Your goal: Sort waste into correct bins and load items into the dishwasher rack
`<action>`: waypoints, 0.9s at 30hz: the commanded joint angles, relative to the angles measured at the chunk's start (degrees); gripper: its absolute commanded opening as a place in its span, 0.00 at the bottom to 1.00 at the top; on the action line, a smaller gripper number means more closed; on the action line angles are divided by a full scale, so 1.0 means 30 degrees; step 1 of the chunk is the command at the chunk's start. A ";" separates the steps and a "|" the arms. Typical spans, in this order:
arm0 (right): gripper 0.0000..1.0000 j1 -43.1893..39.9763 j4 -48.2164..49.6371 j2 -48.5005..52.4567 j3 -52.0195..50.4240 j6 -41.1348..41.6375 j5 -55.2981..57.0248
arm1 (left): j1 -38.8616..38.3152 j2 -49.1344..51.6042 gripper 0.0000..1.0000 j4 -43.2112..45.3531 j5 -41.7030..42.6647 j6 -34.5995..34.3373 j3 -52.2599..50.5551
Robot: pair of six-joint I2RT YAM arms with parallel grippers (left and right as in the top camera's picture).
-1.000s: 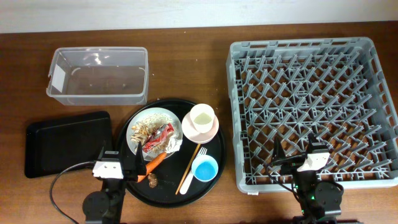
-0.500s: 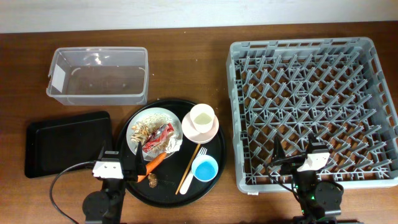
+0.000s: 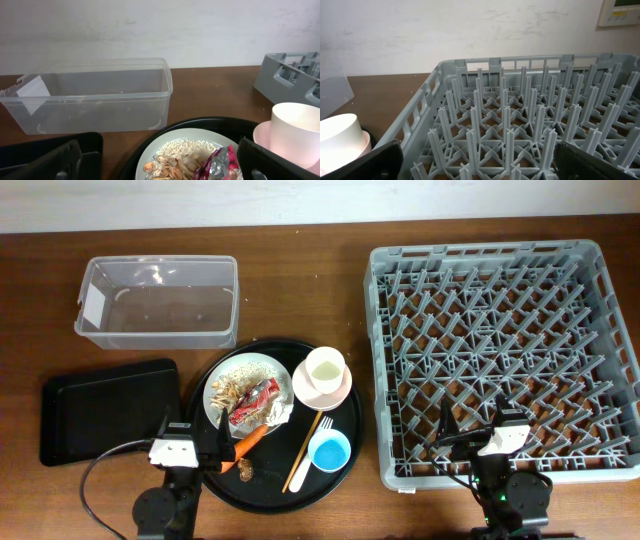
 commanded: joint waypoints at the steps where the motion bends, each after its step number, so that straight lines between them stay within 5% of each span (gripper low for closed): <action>1: 0.99 0.0124 -0.0044 -0.0109 -0.0153 0.0000 0.0146 | -0.0087 -0.0058 0.99 0.0015 -0.0204 0.0226 -0.0153; 15: 0.99 0.0131 -0.0648 -0.0087 0.0364 0.1173 -0.0437 | -0.0073 0.0058 0.99 -0.0627 0.0146 -0.0124 0.0182; 21: 0.99 0.0138 -0.6244 0.1501 0.5544 0.1173 -0.0510 | -0.0073 0.2688 0.99 -0.6375 0.0466 -0.0321 0.5173; 27: 0.99 0.0138 -1.2968 0.6768 1.2582 0.1166 -0.0670 | -0.0073 0.8648 0.99 -1.0397 0.1443 -0.0670 1.1351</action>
